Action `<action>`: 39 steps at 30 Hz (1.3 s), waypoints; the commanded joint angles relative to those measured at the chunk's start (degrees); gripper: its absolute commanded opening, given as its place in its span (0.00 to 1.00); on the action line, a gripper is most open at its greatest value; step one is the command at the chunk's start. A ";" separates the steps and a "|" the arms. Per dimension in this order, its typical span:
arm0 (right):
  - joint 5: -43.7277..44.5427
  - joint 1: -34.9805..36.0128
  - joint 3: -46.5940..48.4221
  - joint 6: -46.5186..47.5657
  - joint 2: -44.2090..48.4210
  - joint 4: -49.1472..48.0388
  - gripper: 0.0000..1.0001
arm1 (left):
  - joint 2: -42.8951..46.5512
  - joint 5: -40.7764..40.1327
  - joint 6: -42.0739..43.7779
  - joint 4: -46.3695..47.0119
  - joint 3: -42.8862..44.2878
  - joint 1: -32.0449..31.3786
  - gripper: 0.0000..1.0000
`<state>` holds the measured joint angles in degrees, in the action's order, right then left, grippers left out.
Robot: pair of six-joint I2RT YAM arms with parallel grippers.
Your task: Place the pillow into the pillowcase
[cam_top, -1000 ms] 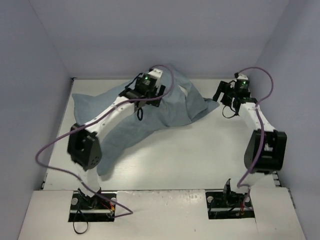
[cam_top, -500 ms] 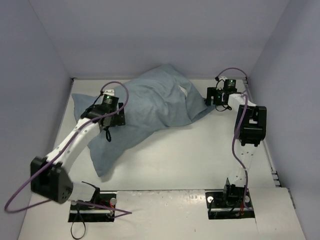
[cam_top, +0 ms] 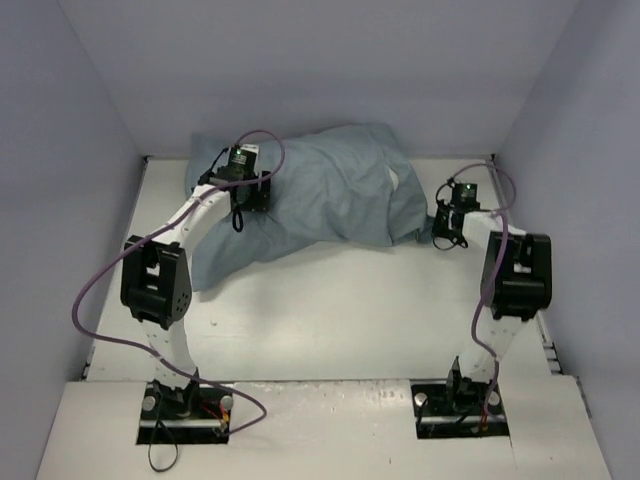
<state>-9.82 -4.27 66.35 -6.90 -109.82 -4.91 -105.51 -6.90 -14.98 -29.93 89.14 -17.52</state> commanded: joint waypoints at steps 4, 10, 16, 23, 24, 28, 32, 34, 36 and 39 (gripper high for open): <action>6.22 -5.57 -4.38 -8.66 10.23 -0.01 0.00 | 2.58 9.53 2.41 7.52 2.89 2.21 0.73; 4.91 -7.24 -4.65 -12.43 10.50 0.07 0.00 | 16.19 18.39 2.15 6.04 -10.29 17.48 0.43; 2.44 -7.24 -2.10 -12.79 10.15 0.07 0.00 | 21.39 26.06 1.71 2.16 -22.31 26.92 0.37; 0.42 -7.15 -1.66 -11.30 9.01 -0.19 0.00 | 28.60 20.25 5.75 7.07 -31.73 27.36 0.70; 0.42 -7.15 -1.83 -11.99 9.01 -0.19 0.00 | 29.48 20.60 7.93 8.56 -33.14 27.36 0.71; -0.90 -6.80 -2.10 -14.11 9.10 -1.33 0.00 | 30.38 21.83 12.78 11.65 -36.67 27.36 0.75; -0.98 -6.45 -2.53 -13.15 9.62 -2.47 0.00 | 25.98 27.71 14.02 12.00 -36.15 27.36 0.76; -1.16 -6.45 -3.06 -12.70 10.15 -2.65 0.00 | 24.49 29.74 14.54 12.26 -35.97 27.27 0.76; -1.42 -6.45 -3.59 -12.70 10.50 -2.83 0.00 | 24.30 31.06 14.72 14.01 -37.19 27.19 0.76; -1.95 -6.19 -3.51 -12.79 10.59 -3.09 0.00 | 24.57 33.08 14.90 16.56 -38.69 26.84 0.76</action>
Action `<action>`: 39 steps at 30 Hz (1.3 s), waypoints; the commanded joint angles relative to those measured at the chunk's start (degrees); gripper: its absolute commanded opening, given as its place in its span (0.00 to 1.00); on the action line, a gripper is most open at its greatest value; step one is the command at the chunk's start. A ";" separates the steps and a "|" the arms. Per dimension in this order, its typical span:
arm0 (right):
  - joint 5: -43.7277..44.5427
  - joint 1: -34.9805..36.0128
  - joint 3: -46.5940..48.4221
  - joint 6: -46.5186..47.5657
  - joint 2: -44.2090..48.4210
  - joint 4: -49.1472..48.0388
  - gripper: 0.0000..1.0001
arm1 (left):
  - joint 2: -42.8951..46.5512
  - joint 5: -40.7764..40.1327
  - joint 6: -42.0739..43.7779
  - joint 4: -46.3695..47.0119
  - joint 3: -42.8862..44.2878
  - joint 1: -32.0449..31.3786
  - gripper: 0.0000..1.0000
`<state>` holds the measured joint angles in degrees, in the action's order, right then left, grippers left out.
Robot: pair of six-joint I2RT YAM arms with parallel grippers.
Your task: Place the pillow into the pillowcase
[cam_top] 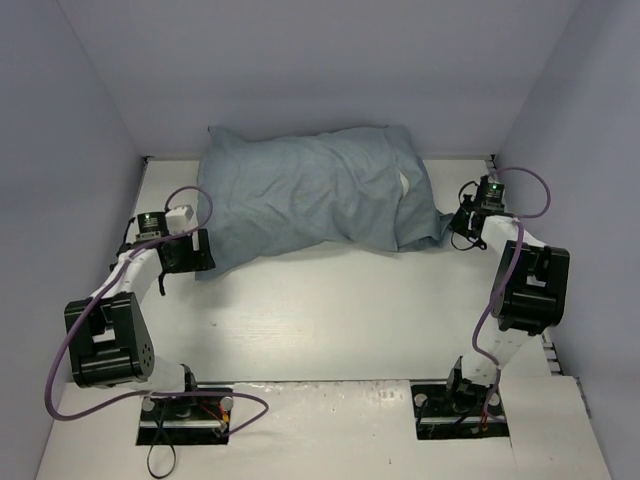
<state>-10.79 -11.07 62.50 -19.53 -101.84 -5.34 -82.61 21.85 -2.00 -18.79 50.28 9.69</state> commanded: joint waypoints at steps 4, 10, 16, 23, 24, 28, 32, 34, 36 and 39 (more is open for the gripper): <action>-1.43 1.31 0.17 -0.07 2.79 -2.92 0.00 | -0.62 4.26 1.91 6.92 0.16 -1.78 0.76; -1.78 2.28 -0.80 0.81 3.40 -3.01 0.00 | -6.24 3.11 1.91 7.71 2.98 -2.40 0.76; -3.70 2.72 -0.02 1.25 6.20 -2.92 0.00 | -8.19 3.73 0.07 1.05 7.36 -2.31 0.00; -12.33 -1.66 21.43 1.25 15.18 1.13 0.00 | 11.50 2.85 -3.89 -5.03 22.58 2.08 0.00; -13.98 -2.80 24.48 0.73 15.53 1.82 0.00 | 11.59 3.03 -4.32 -6.08 30.67 4.35 0.00; -21.54 -8.17 36.01 -3.58 17.99 2.09 0.00 | 11.06 4.25 -8.96 -10.31 47.69 7.18 0.00; -27.35 -13.70 42.87 -6.22 20.71 2.18 0.00 | 12.21 1.90 -9.52 -13.54 59.12 7.80 0.00; -28.15 -15.46 47.26 -6.75 21.51 2.62 0.00 | 12.30 -0.92 -7.59 -15.74 64.91 7.71 0.00; -28.76 -15.65 51.12 -7.88 20.64 2.97 0.00 | 11.33 -2.42 -6.62 -16.54 66.87 7.53 0.00; -30.07 -15.74 52.02 -10.35 18.18 2.97 0.00 | 7.83 -0.67 -6.52 -16.28 64.96 7.27 0.00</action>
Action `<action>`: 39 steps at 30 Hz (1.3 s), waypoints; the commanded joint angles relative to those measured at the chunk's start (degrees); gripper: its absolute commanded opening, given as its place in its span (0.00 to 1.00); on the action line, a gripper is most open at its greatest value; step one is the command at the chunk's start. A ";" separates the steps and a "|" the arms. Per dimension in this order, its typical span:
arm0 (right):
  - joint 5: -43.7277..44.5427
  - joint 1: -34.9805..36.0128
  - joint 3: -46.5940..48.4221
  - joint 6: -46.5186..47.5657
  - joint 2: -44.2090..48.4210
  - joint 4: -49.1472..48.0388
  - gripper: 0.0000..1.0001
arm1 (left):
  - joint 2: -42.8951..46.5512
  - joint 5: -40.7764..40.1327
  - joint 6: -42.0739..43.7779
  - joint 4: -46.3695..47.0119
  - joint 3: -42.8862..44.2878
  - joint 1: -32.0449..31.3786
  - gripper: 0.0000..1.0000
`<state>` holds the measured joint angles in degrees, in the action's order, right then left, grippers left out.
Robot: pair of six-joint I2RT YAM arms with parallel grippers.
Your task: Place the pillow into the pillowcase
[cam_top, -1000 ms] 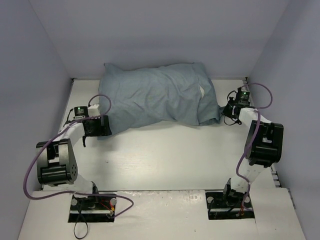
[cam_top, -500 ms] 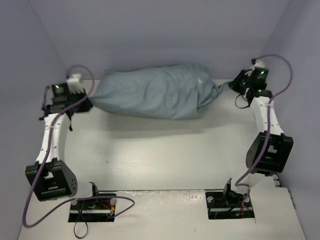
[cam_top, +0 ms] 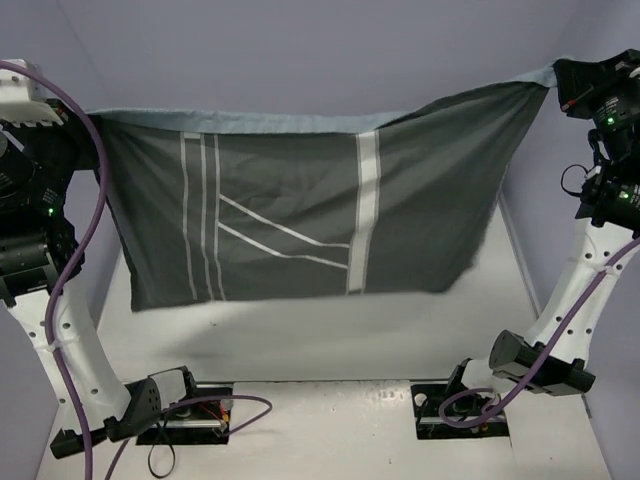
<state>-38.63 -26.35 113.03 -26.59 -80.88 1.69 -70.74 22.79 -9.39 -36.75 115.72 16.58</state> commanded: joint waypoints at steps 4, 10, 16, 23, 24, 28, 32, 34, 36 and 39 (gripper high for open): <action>-2.76 0.85 -3.32 -1.63 -5.68 -4.07 0.00 | -12.29 2.44 0.07 2.64 -8.30 0.12 0.00; 5.13 6.13 -9.94 6.89 -13.76 -3.19 0.00 | -27.83 1.30 -2.73 5.38 -7.39 -1.20 0.04; 8.75 5.96 -5.90 9.36 -20.28 -3.01 0.86 | -34.64 0.86 -7.13 4.67 4.59 -1.02 0.65; 9.27 4.03 -6.24 11.82 -10.37 -3.10 1.00 | -22.79 5.23 -11.88 4.76 5.22 3.37 0.76; 9.19 3.94 -7.20 11.39 -6.69 -3.10 1.00 | -20.95 6.90 -11.97 4.76 4.43 4.07 0.77; 12.16 4.72 -12.73 7.09 1.33 -3.10 1.00 | -6.65 7.72 -10.14 4.32 -3.29 6.36 0.77; 11.91 9.27 -14.51 10.49 6.69 -2.58 1.00 | 0.33 3.68 -6.26 -3.40 -5.50 4.44 0.77; 14.79 11.57 -15.21 12.69 9.15 -2.22 1.00 | 2.52 2.70 -5.56 -5.78 -5.59 2.76 0.77; 19.36 14.65 -16.70 13.49 11.97 -1.96 1.00 | 3.76 0.34 -4.07 -7.36 -6.03 -0.57 0.77; 25.88 16.94 -20.04 15.16 15.48 -1.87 1.00 | 5.87 -1.69 -3.00 -8.25 -8.48 -2.34 0.77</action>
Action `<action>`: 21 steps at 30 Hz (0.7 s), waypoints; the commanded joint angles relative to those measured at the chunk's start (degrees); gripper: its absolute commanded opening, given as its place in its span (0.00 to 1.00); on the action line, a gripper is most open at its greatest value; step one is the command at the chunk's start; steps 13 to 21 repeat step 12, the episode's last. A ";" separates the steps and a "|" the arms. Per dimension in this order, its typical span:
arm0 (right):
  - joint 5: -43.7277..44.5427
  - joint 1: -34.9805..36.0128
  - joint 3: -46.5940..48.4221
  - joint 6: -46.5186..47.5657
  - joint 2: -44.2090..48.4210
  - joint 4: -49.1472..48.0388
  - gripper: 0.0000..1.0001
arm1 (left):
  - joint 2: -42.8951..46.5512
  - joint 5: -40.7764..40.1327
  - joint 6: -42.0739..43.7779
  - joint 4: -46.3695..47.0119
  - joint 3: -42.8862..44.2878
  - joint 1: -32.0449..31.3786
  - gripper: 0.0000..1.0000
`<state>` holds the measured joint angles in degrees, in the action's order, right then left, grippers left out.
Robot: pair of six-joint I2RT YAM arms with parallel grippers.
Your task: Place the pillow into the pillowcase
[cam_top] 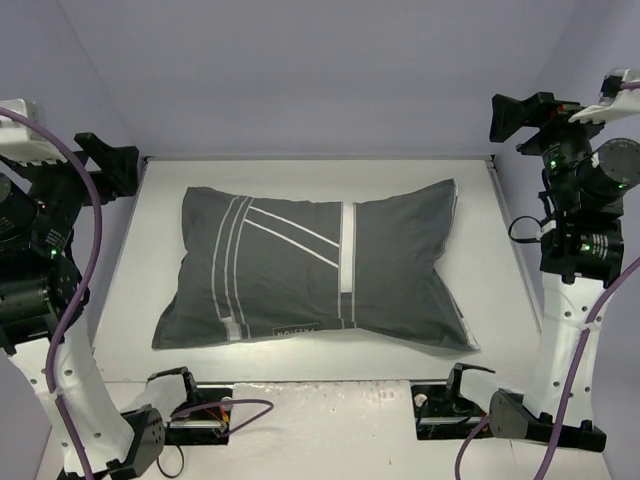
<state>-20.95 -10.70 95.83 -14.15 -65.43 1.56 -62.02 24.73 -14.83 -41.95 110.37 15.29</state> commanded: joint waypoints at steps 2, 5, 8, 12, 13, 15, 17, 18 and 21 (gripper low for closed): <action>10.56 2.87 -5.03 3.43 2.05 -1.83 1.00 | -1.71 -2.77 1.74 -2.87 -4.80 -1.14 0.77; 13.46 4.37 -6.36 5.00 3.81 -1.83 1.00 | -0.91 -2.32 0.86 -2.96 -6.92 -1.23 0.77; 17.24 6.39 -6.10 7.11 4.69 -1.83 1.00 | -0.47 -1.97 0.50 -2.87 -7.18 -1.31 0.77; 19.10 7.71 -7.32 8.17 5.75 -1.83 1.00 | 0.05 -2.41 0.59 -2.96 -8.41 -1.31 0.77; 19.10 7.71 -7.32 8.17 5.75 -1.83 1.00 | 0.05 -2.41 0.59 -2.96 -8.41 -1.31 0.77; 19.10 7.71 -7.32 8.17 5.75 -1.83 1.00 | 0.05 -2.41 0.59 -2.96 -8.41 -1.31 0.77; 19.10 7.71 -7.32 8.17 5.75 -1.83 1.00 | 0.05 -2.41 0.59 -2.96 -8.41 -1.31 0.77; 19.10 7.71 -7.32 8.17 5.75 -1.83 1.00 | 0.05 -2.41 0.59 -2.96 -8.41 -1.31 0.77; 19.10 7.71 -7.32 8.17 5.75 -1.83 1.00 | 0.05 -2.41 0.59 -2.96 -8.41 -1.31 0.77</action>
